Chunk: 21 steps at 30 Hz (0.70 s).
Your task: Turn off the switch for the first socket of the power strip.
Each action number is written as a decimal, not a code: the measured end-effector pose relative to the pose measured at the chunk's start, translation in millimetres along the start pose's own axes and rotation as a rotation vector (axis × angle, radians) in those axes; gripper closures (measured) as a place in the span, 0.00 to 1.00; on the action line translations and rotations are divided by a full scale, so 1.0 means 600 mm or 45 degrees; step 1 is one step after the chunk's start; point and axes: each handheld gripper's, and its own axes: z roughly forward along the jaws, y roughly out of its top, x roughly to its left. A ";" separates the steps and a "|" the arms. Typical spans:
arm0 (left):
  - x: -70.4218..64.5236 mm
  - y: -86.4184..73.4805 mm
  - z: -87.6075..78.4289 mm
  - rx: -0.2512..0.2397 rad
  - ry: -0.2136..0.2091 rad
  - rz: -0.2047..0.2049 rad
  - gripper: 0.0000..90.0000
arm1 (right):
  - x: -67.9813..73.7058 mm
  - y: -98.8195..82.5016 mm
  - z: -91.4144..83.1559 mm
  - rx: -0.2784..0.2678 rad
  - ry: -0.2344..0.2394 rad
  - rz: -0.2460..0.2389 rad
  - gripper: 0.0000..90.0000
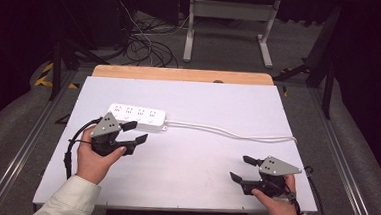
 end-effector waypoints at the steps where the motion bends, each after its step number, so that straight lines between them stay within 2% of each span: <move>1: 0.001 0.002 0.003 0.000 0.002 0.002 0.47 | 0.000 0.000 0.000 0.002 0.000 0.001 0.30; 8: 0.008 0.014 0.023 0.019 0.014 0.024 0.48 | 0.000 0.000 0.000 0.003 -0.002 -0.003 0.30; 15: 0.015 0.015 0.032 0.024 -0.010 0.004 0.52 | 0.000 0.000 -0.001 0.002 -0.001 -0.004 0.30; 18: 0.020 0.018 0.037 0.034 -0.024 -0.001 0.61 | 0.000 0.000 0.000 0.000 0.003 -0.005 0.30; 21: 0.026 0.024 0.044 0.043 -0.012 0.014 0.71 | 0.000 0.001 0.000 0.001 0.001 -0.006 0.30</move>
